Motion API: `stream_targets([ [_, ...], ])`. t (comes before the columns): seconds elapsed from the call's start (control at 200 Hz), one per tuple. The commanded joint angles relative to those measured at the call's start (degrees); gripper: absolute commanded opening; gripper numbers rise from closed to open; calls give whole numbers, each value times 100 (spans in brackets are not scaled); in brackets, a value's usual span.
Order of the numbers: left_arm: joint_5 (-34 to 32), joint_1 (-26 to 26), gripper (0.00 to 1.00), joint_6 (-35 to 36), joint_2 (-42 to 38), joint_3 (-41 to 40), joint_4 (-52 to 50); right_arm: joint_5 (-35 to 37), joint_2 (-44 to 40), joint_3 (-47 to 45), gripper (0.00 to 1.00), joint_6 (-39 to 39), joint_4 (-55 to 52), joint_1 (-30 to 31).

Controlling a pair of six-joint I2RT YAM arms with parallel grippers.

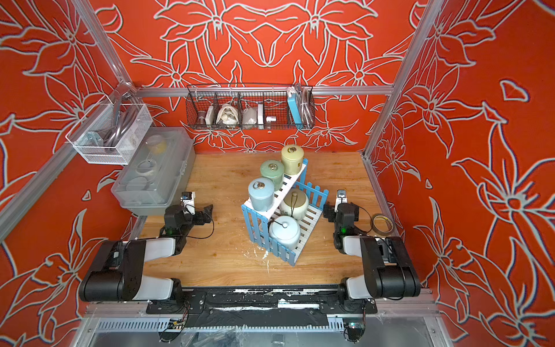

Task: Remove the tea canisters from the shelf
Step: Move the shelf to the center of the board.

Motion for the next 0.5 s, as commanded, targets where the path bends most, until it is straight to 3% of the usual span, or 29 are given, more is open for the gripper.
stream_targets([
  [0.0, -22, 3, 98, -18, 18, 19, 120, 0, -33, 54, 100, -5, 60, 12],
  [0.49, -23, 3, 98, -12, 26, 28, 104, -4, -34, 54, 100, -12, 56, 10],
])
